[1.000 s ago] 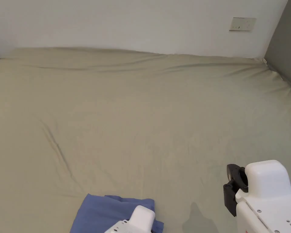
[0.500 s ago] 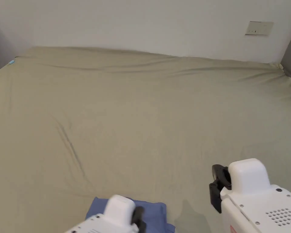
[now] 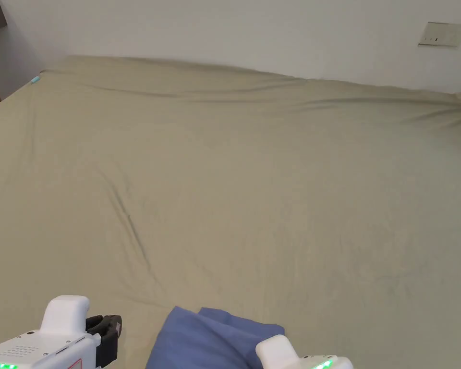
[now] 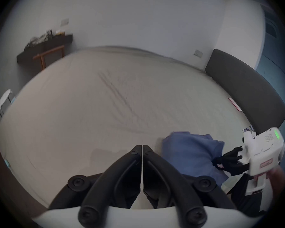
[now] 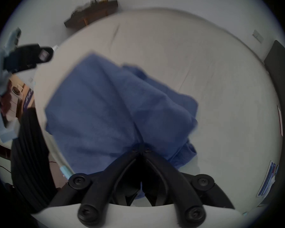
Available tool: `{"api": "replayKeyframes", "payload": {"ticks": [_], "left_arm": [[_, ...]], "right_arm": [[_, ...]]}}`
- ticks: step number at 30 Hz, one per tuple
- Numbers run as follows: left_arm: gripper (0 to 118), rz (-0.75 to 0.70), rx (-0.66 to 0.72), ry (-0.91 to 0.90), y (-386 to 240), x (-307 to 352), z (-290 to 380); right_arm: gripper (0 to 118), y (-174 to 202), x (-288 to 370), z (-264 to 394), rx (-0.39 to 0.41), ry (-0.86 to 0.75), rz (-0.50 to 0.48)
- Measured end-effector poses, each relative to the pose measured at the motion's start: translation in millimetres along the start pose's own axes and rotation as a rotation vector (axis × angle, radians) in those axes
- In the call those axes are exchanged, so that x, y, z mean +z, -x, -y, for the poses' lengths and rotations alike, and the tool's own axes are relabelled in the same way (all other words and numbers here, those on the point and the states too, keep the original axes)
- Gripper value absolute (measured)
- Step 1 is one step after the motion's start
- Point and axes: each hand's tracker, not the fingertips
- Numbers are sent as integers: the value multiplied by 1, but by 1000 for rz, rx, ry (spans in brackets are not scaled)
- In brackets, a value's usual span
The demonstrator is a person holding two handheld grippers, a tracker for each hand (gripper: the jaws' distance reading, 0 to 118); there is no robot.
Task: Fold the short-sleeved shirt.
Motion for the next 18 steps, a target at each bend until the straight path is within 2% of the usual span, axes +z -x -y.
{"api": "replayKeyframes", "payload": {"ticks": [1,2,3,4,6,7,10,14,18], "left_arm": [[0,14,10,20,3,-4,0],[0,57,17,38,7,-6,0],[6,85,31,57,10,-9,-2],[25,122,51,82,12,-11,-4],[83,197,100,143,18,-22,-9],[106,230,125,179,19,-29,-11],[107,318,194,194,27,-42,-18],[107,588,368,320,33,-77,-13],[105,688,497,450,27,-116,4]], "right_arm": [[2,1,6,-1,-5,-64,-4],[2,-2,11,-6,-26,-44,-14],[2,-3,11,-8,-32,-34,-21],[2,-4,10,-9,-29,-31,-25],[2,-7,9,-3,-16,-40,-35],[2,-9,10,-2,-21,-48,-45],[2,-16,10,3,-69,-68,-83],[2,-24,8,7,-119,-82,-129],[2,-27,8,8,-133,-88,-149]]}}
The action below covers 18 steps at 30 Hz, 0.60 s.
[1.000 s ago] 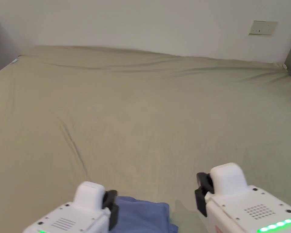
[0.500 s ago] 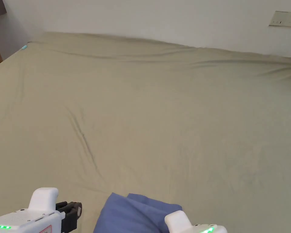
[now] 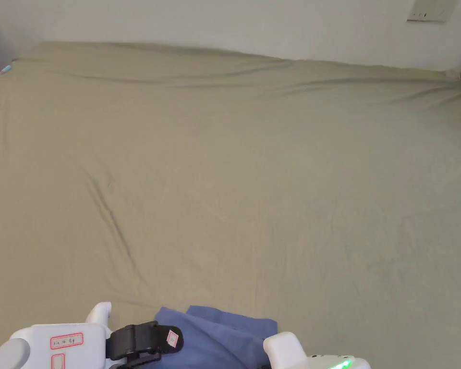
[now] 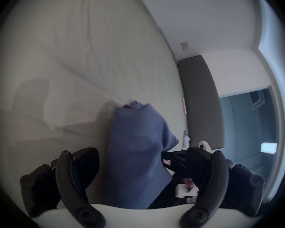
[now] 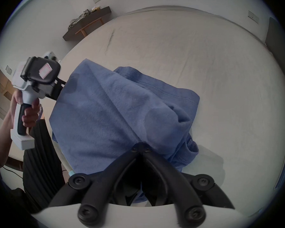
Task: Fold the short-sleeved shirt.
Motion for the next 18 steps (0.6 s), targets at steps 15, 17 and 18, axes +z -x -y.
{"api": "replayKeyframes", "payload": {"ticks": [15,17,18], "left_arm": [[29,-333,-286,-63,-56,-30,31],[29,-347,-356,-58,-69,-24,36],[29,-349,-373,-66,-75,-19,37]], "right_arm": [[3,0,35,-10,-40,-137,112],[3,-1,54,-18,-32,-208,206],[3,0,64,-21,-21,-248,256]]}}
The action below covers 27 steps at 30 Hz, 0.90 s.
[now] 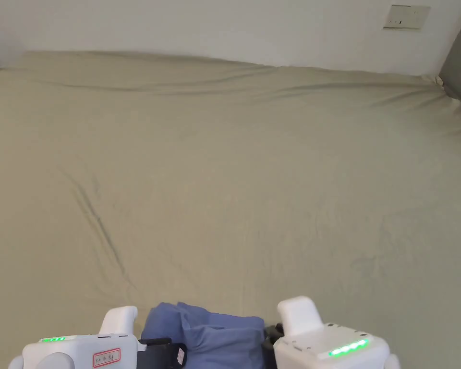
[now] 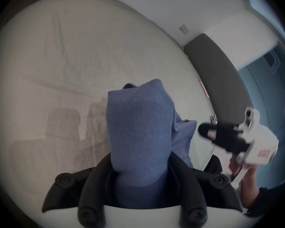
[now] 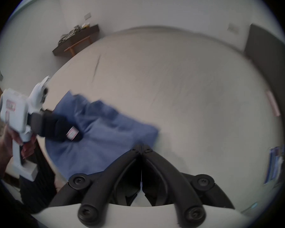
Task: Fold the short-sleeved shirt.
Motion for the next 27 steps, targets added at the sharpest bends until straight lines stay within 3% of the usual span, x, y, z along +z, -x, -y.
{"api": "replayKeyframes", "payload": {"ticks": [6,10,16,27], "left_arm": [[29,-178,-153,-49,-10,36,-2],[29,-317,-174,-72,12,60,-1],[29,-605,-333,-103,58,95,8],[29,-826,-136,-136,191,178,1]], "right_arm": [[3,2,55,-38,99,-217,222],[3,16,76,-55,94,-307,305],[3,37,75,-61,109,-339,327],[3,81,47,-69,112,-337,290]]}}
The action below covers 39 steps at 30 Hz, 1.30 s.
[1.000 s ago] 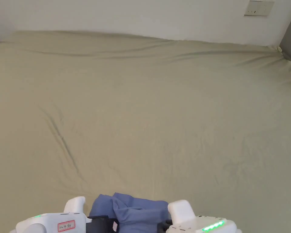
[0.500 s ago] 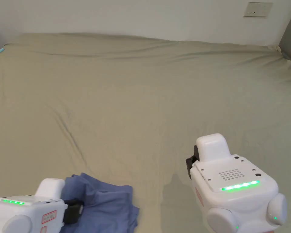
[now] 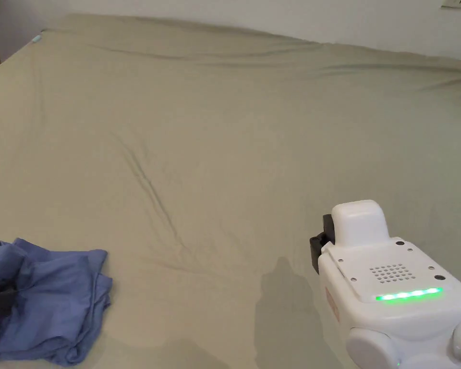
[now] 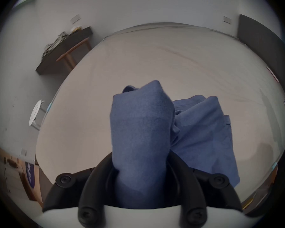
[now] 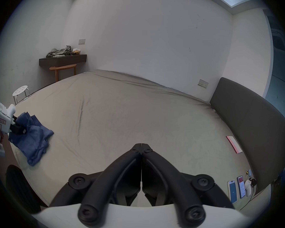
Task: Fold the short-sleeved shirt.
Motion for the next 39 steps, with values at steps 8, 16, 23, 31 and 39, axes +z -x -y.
{"api": "replayKeyframes", "payload": {"ticks": [8,16,23,31,39], "left_arm": [[29,-238,-6,43,101,-30,-10],[46,-307,20,134,163,-65,-30],[114,-413,84,-63,173,-7,-72],[114,-108,207,-670,60,174,-130],[112,131,252,-969,-105,280,-111]], "right_arm": [[3,37,-24,-9,17,17,-42],[3,48,-44,-10,45,59,-71],[3,13,-27,-23,-24,20,-89],[3,-44,24,-66,21,-171,-12],[3,-82,112,-108,60,-371,35]]}}
